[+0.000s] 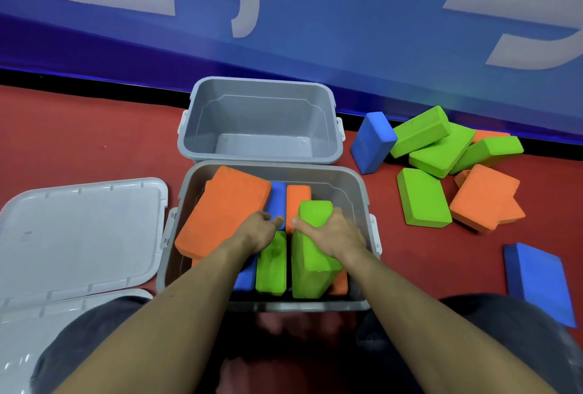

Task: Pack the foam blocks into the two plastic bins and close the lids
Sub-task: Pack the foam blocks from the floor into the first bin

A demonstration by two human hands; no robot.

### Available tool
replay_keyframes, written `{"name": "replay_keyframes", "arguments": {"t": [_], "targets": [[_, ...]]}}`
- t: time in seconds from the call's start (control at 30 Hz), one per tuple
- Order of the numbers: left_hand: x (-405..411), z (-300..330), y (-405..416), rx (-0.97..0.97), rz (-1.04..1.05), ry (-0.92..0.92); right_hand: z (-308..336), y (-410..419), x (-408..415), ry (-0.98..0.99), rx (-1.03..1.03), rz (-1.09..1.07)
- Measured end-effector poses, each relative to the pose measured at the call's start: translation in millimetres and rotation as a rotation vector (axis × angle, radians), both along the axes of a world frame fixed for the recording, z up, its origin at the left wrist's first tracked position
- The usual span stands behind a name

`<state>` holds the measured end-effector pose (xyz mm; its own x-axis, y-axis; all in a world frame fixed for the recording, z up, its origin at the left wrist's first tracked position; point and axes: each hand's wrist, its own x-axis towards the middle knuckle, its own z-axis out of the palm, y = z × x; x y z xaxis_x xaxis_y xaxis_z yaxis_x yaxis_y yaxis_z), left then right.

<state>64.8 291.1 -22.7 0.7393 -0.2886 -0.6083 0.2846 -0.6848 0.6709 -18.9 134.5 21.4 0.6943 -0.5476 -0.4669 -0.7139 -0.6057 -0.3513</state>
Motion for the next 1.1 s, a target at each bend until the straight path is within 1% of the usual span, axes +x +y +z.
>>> {"name": "replay_keyframes", "arguments": {"t": [0.13, 0.3, 0.43, 0.5, 0.57, 0.63, 0.7, 0.8, 0.87, 0.97, 1.1], "targets": [[-2.8, -7.5, -3.7, 0.003, -0.011, 0.016, -2.2, -1.8, 1.9, -0.001, -0.01, 0.02], [-8.3, -5.9, -6.7, -0.027, -0.068, 0.03, 7.8, -7.1, 10.8, -0.045, 0.024, -0.014], [-7.3, 0.2, -3.4, -0.038, -0.076, 0.038, 8.9, 3.3, 1.7, -0.013, 0.052, -0.003], [-7.8, 2.2, -2.7, -0.061, -0.06, 0.073, 3.7, 9.6, -5.1, 0.013, 0.083, -0.005], [-11.6, 5.9, -3.7, -0.107, -0.006, 0.173, -3.3, 13.8, -9.2, 0.022, 0.125, 0.001], [-15.3, 12.4, -4.6, -0.169, 0.041, 0.303, -9.4, 13.5, -10.8, 0.015, 0.225, 0.0], [-17.3, 16.2, -4.6, -0.212, 0.045, 0.378, -11.5, 8.8, -11.0, -0.028, 0.422, -0.056], [-19.4, 13.7, -1.9, -0.256, 0.023, 0.384, -6.8, -3.6, -11.3, -0.048, 0.736, -0.187], [-19.2, 7.8, 0.1, -0.288, 0.022, 0.375, -5.4, -12.3, -12.6, -0.024, 0.863, -0.211], [-21.4, 0.0, 1.4, -0.281, 0.02, 0.382, -21.4, -19.8, -13.3, 0.014, 0.929, -0.224], [-29.0, -15.2, -5.7, -0.193, 0.09, 0.336, -54.7, -18.0, -14.3, 0.041, 0.908, -0.227]]}}
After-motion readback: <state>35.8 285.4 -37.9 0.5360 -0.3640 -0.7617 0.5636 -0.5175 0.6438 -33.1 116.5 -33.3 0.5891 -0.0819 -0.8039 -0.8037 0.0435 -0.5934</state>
